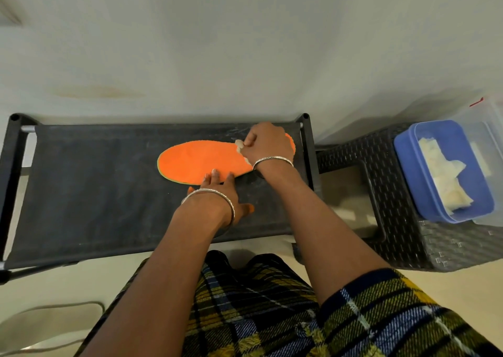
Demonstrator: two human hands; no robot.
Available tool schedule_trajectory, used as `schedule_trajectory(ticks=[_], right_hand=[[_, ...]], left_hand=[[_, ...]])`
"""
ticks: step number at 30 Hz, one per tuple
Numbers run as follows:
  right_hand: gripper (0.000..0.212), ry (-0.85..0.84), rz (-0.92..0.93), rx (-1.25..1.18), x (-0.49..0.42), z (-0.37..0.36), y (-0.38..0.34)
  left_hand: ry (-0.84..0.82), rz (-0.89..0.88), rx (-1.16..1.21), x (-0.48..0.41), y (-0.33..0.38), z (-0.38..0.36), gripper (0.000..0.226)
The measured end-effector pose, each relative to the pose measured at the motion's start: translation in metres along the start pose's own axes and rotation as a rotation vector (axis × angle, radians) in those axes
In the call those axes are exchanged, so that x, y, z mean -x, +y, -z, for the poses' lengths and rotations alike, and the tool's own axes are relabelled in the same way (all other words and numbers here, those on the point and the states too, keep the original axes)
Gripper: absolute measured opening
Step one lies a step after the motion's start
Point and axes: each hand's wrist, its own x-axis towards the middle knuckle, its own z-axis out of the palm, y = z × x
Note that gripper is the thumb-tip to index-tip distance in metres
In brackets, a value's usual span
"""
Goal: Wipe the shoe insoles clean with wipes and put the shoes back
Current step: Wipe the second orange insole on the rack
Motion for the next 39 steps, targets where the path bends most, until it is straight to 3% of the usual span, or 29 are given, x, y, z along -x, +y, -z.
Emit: schedule_trajectory(ticks=[4,10,17,21,25,29,33,36,39], right_hand=[[0.008,-0.088,0.094,-0.042,0.008,-0.001,-0.009],[0.021,0.150,-0.092,-0.001,0.000,0.005,0.008],[0.012,-0.037,0.072,-0.115,0.010,-0.008,-0.011],[0.026,0.083,-0.080,-0.005,0.002,0.001,0.004],[0.026,0.184,-0.217,0.043,-0.001,0.007,0.018],[0.014,0.124,-0.083,-0.035,0.001,0.001,0.006],[0.017,-0.047,0.021,-0.097,0.004,-0.004,-0.007],[0.029,0.054,-0.123,0.033,0.001,0.005,0.004],[0.026,0.156,-0.236,0.113,0.001,0.017,0.018]], left_hand=[[0.012,-0.004,0.001,0.000,0.001,-0.001,0.089],[-0.003,-0.002,-0.005,0.001,0.000,0.000,0.089],[0.019,0.003,0.018,-0.001,0.001,-0.001,0.089],[0.019,0.001,0.004,-0.002,0.000,-0.003,0.090],[0.011,0.000,0.010,-0.002,-0.002,-0.002,0.090],[0.011,0.004,0.012,0.000,-0.001,-0.002,0.090],[0.015,0.005,0.015,0.001,0.001,-0.001,0.089],[0.008,0.000,0.017,0.002,0.001,-0.001,0.089],[-0.003,-0.002,0.014,0.003,0.000,0.001,0.090]])
